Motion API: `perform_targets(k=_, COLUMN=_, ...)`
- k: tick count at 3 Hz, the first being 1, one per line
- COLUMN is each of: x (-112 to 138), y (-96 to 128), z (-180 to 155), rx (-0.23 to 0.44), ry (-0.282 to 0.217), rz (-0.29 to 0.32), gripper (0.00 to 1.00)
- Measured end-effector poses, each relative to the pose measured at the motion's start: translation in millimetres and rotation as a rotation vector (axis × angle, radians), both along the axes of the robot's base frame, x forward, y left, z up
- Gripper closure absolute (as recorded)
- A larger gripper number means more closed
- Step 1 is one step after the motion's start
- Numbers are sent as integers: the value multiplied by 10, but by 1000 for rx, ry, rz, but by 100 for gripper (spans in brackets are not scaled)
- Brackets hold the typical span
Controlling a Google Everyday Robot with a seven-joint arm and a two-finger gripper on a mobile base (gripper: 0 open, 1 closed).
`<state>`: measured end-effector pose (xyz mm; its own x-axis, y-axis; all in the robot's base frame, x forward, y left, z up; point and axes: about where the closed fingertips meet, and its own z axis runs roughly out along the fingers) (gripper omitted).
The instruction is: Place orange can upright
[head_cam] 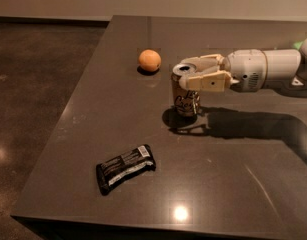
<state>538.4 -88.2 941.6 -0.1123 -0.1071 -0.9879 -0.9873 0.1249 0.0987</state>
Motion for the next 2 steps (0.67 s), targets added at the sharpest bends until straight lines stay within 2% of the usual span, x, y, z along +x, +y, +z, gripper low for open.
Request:
perform_targets(k=1, x=-4, y=1, z=-17, rx=54, ry=-4, rz=-11, gripper=73)
perform_targets(k=2, x=-18, y=10, z=-24, rx=113, ry=-11, rz=9, gripper=51)
